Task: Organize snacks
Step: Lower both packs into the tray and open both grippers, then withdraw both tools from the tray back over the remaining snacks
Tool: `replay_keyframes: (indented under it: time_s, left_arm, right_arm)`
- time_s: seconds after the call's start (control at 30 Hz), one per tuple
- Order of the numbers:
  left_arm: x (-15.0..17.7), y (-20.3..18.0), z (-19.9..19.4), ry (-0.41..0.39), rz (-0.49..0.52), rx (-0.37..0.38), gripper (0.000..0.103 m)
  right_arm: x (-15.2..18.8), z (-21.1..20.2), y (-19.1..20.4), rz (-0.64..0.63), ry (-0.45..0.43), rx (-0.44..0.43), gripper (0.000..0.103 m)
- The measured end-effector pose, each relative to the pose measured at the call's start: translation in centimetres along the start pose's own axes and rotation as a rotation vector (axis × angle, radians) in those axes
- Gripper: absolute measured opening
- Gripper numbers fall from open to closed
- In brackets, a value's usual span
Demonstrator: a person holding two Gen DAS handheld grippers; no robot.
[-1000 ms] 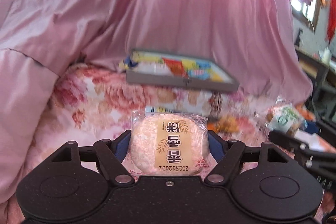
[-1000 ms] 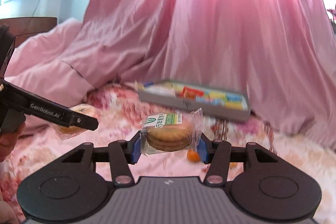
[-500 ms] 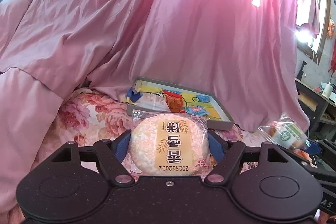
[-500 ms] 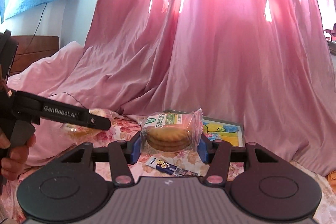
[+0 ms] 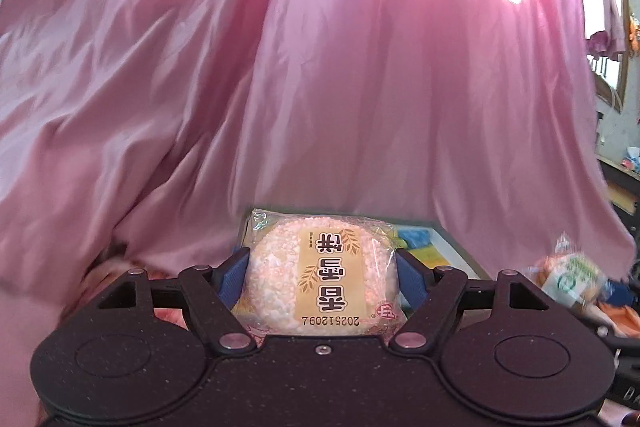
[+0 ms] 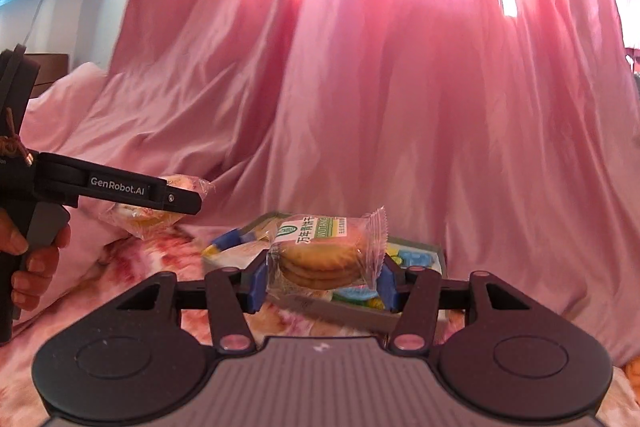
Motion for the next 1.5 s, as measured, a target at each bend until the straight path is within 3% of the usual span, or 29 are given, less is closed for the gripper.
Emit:
replay_keyframes:
  time_s: [0.17,0.37,0.7,0.83,0.93,1.07,1.33,1.5]
  left_arm:
    - [-1.0,-0.3,7.1,0.017,-0.037,0.021,0.077]
    - [-0.1,-1.3,13.4,0.068,-0.017,0.034,0.077]
    - [2.2,-2.0,17.7,0.138,0.033,0.016,0.077]
    - [3.1,-1.2,17.7,0.179,-0.015,0.005,0.079]
    - [3.3,-1.1,17.5,0.200,-0.040,0.003,0.093]
    - [2.9,-1.1,15.8,0.183,-0.070,0.004,0.099]
    - [1.7,-1.6,9.7,0.062,-0.017,-0.016,0.102]
    - [1.7,-1.5,5.4,0.005,-0.001,-0.030,0.102]
  right_arm:
    - [1.2,6.3,-2.2,0.008,0.013,0.030,0.058]
    - [3.5,12.8,-4.3,0.015,0.053,0.043,0.059]
    - [6.3,19.0,-5.3,0.063,0.127,0.024,0.060]
    - [6.9,19.8,-5.4,0.084,0.150,0.025,0.064]
    - [7.0,20.0,-5.2,0.085,0.169,0.025,0.078]
    - [6.5,18.8,-5.0,0.071,0.147,0.045,0.093]
    - [3.9,13.9,-5.0,0.093,0.053,0.076,0.103]
    - [2.4,10.0,-4.8,0.090,-0.009,0.097,0.103]
Point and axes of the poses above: each gripper's, at about its wrist camera, not at the fingertips, and z roughly the way its jaws point, y to its left, x to its underside, the point moved 10 cm from there along z, roughly the way its jaws point, and after that the axes turned 4 degrees about y, right-handed, at the moved point
